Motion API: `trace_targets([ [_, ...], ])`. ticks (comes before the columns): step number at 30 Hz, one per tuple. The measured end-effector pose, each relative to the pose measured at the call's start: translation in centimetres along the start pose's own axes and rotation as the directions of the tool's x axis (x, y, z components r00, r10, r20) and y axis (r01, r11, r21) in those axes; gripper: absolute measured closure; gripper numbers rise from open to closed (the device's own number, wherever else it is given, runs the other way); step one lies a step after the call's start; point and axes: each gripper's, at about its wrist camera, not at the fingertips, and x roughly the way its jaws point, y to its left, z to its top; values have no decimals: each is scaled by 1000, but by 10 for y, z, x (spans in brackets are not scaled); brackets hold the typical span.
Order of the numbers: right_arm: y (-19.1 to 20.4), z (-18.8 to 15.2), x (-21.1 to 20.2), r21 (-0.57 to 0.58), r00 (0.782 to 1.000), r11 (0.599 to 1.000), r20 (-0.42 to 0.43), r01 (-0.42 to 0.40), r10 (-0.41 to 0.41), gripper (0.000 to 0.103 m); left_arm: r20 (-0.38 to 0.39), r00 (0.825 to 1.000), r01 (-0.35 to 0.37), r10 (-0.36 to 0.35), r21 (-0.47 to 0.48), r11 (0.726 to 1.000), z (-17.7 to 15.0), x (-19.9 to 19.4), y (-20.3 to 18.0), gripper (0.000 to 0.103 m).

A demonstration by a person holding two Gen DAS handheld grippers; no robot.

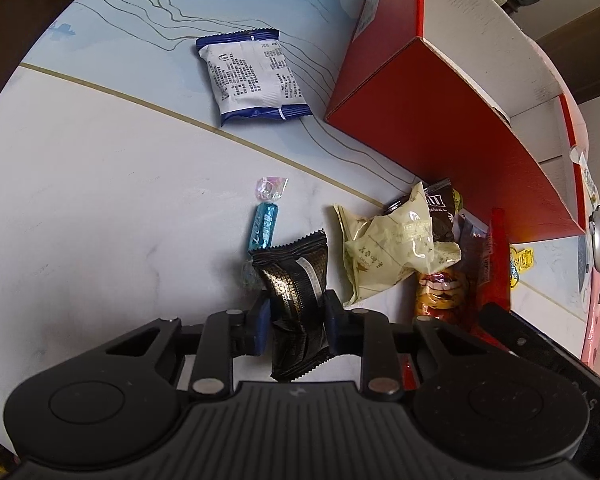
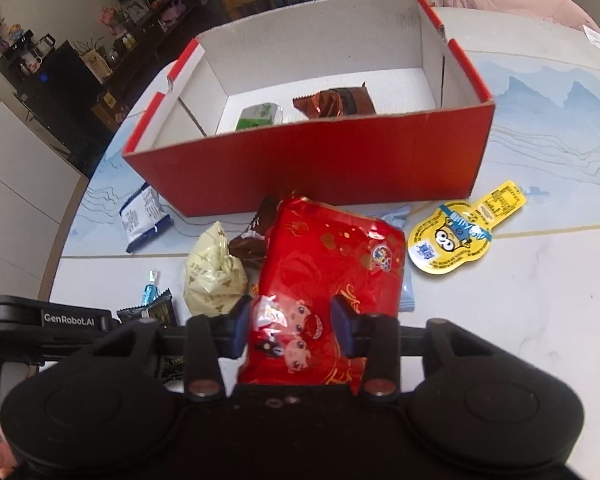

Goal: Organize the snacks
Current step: 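Grasp the black packet with left tool while right tool grasps the red printed bag, then carry the black packet with left tool while right tool carries the red bag into the box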

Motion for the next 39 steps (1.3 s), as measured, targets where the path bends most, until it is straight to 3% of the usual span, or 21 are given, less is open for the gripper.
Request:
trace_targets([
  [7, -12, 3, -17, 35, 999, 999, 26, -24, 23, 82, 12, 1000, 22, -22, 6, 1000, -2, -11, 0, 77],
  [16, -29, 2, -38, 62, 996, 998, 87, -23, 17, 93, 28, 998, 62, -63, 31, 998, -5, -32, -10, 77],
  [26, -51, 4, -60, 144, 991, 987, 128, -63, 45, 96, 63, 992, 105, -110, 87, 991, -5, -67, -28, 77],
  [39, -42, 41, -100, 111, 968, 987, 234, -114, 86, 98, 111, 983, 124, -146, 181, 976, 15, -100, -59, 77],
])
